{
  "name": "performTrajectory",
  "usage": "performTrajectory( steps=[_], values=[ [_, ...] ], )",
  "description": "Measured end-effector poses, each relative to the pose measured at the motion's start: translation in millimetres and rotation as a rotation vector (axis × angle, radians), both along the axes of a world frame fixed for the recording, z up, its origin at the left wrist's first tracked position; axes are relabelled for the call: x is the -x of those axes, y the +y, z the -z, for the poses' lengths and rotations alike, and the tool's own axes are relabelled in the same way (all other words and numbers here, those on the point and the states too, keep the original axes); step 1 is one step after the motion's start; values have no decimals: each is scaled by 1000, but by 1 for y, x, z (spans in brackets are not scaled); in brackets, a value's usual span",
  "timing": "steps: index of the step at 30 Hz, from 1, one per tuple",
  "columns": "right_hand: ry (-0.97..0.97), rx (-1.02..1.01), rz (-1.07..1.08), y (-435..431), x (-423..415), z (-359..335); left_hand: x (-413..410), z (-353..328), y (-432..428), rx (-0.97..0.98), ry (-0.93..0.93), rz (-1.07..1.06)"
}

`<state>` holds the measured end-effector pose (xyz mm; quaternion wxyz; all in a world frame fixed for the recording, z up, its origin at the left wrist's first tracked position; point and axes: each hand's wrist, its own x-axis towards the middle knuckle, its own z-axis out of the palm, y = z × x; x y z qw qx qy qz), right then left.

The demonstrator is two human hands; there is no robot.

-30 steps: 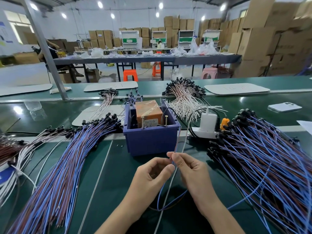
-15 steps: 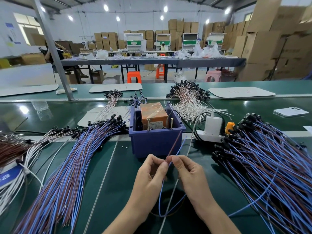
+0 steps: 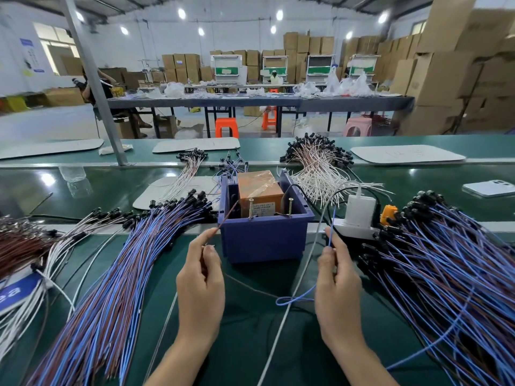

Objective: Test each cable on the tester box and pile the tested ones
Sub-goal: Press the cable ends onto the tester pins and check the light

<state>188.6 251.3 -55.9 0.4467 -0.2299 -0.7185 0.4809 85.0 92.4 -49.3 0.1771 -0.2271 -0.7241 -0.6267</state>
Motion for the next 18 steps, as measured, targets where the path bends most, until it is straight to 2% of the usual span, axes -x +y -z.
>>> performTrajectory(
  steps=[5, 12, 18],
  values=[
    [-33, -115, 6, 1, 4, 2, 0, 2, 2, -12, -1, -17],
    [60, -74, 14, 1, -2, 2, -2, 4, 4, -27, -43, -13],
    [28, -63, 10, 2, -1, 5, 0, 7, 4, -11, -24, -18]
  ],
)
